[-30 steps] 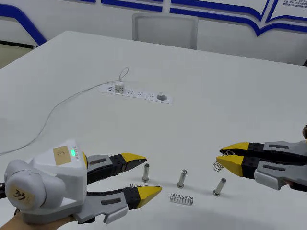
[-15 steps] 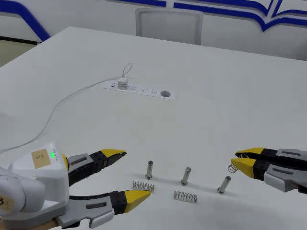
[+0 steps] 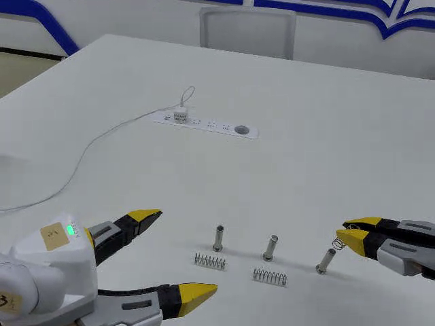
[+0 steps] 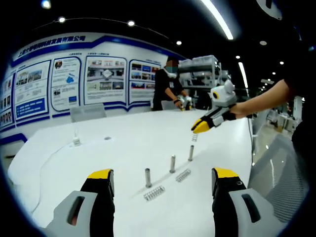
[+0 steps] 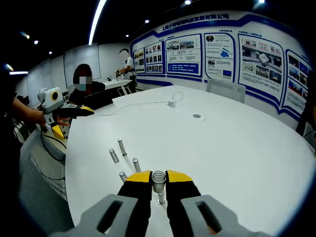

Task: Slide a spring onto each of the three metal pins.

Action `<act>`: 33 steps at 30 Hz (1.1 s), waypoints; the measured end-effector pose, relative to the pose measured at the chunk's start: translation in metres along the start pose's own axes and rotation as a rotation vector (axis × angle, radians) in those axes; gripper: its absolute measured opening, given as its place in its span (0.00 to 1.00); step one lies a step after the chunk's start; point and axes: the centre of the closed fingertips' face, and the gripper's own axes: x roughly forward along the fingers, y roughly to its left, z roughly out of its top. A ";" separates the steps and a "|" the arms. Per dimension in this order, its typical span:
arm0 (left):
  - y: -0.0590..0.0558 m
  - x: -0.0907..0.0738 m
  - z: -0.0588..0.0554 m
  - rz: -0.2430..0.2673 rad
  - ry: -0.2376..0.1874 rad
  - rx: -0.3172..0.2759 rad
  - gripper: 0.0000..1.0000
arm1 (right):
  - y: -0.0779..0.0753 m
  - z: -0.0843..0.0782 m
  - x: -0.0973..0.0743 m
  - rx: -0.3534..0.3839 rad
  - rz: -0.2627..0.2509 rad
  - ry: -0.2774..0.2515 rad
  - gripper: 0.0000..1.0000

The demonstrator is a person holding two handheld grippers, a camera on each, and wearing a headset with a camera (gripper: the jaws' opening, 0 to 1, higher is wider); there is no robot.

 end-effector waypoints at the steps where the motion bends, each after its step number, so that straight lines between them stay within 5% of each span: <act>1: 0.001 -0.002 -0.002 0.009 0.003 -0.007 0.84 | -0.001 -0.002 0.001 0.002 -0.003 0.003 0.11; 11: 0.002 -0.009 -0.014 0.056 0.014 -0.053 0.96 | -0.003 -0.013 0.009 0.025 -0.010 0.024 0.11; 33: 0.003 -0.011 -0.026 0.097 0.046 -0.070 0.95 | -0.011 -0.032 0.025 0.054 -0.045 0.057 0.11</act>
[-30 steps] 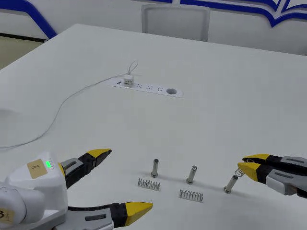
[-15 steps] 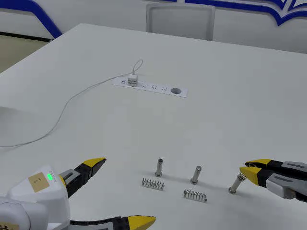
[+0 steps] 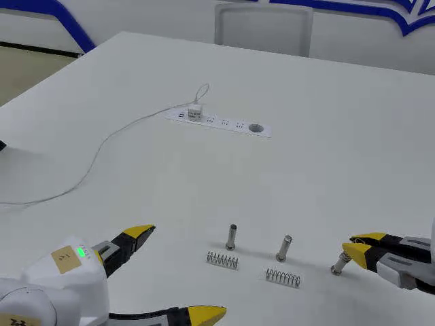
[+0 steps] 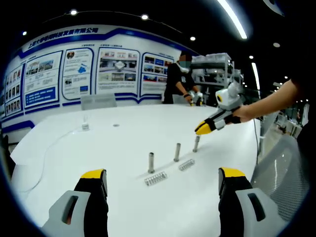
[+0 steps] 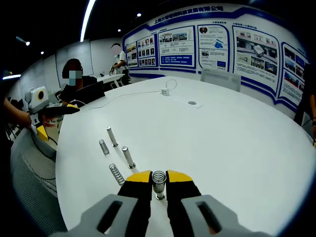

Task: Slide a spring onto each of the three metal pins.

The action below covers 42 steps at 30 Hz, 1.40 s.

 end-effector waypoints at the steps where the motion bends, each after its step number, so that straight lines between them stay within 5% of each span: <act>1: 0.001 0.000 0.000 0.003 -0.002 -0.004 0.95 | 0.000 0.000 0.001 -0.005 -0.002 0.001 0.11; 21: 0.010 0.000 -0.004 0.038 0.005 -0.040 0.95 | 0.003 -0.025 0.019 -0.044 -0.007 0.091 0.11; 42: 0.008 0.000 -0.008 0.029 0.024 -0.037 0.94 | 0.002 -0.033 0.022 -0.078 -0.008 0.112 0.13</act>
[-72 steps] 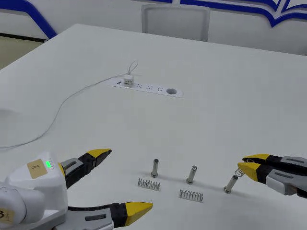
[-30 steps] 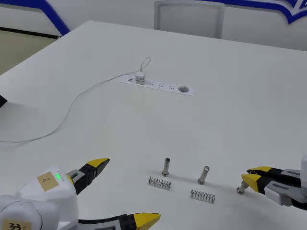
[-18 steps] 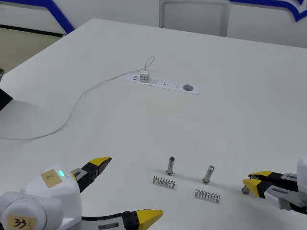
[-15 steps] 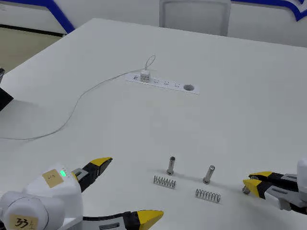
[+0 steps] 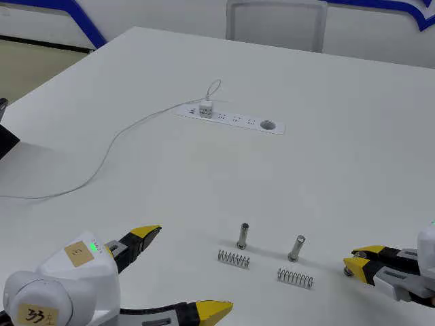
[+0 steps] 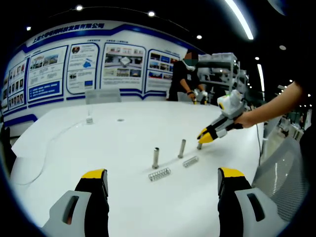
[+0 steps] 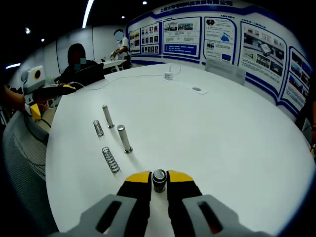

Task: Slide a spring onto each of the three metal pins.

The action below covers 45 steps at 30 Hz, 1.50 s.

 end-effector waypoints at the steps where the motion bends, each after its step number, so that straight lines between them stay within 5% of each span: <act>1: 0.000 0.000 0.000 -0.001 -0.001 -0.002 0.94 | 0.001 0.000 -0.001 0.001 0.003 -0.001 0.14; 10: -0.001 0.001 -0.001 -0.007 0.004 0.001 0.94 | -0.002 0.006 -0.010 -0.008 -0.018 -0.020 0.17; 25: -0.002 0.001 -0.002 -0.008 0.011 0.006 0.94 | 0.014 0.029 -0.030 -0.070 -0.010 -0.098 0.18; 33: -0.003 0.001 -0.003 -0.010 0.013 0.011 0.94 | 0.031 0.043 -0.029 -0.096 0.032 -0.131 0.20; 45: -0.001 0.001 -0.005 -0.006 0.020 0.005 0.94 | 0.067 0.029 -0.005 -0.158 0.153 -0.076 0.20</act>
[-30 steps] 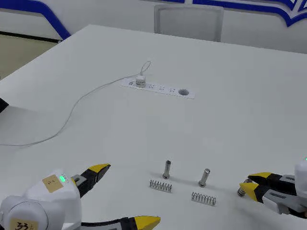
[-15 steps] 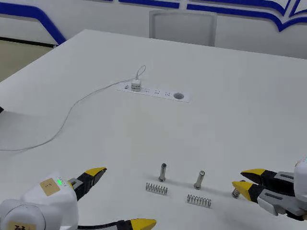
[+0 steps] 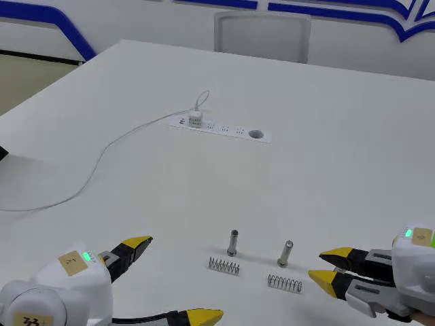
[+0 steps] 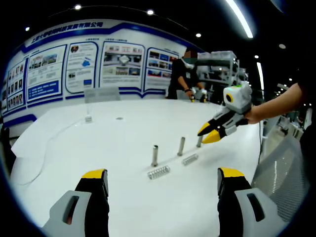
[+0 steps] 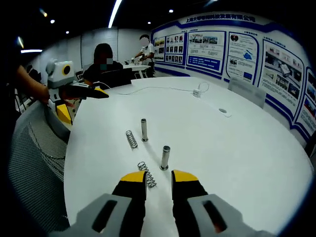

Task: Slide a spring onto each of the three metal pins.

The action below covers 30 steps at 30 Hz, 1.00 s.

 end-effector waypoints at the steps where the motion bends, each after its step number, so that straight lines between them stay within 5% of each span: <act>1: 0.000 0.000 -0.001 0.001 0.003 0.002 0.94 | 0.003 -0.002 0.004 -0.004 0.014 0.010 0.20; 13: 0.002 0.000 -0.004 0.007 0.015 -0.002 0.93 | 0.015 -0.022 0.028 -0.034 0.087 0.085 0.20; 30: 0.002 0.001 -0.008 0.008 0.035 -0.008 0.93 | 0.014 -0.038 0.040 -0.012 0.107 0.118 0.19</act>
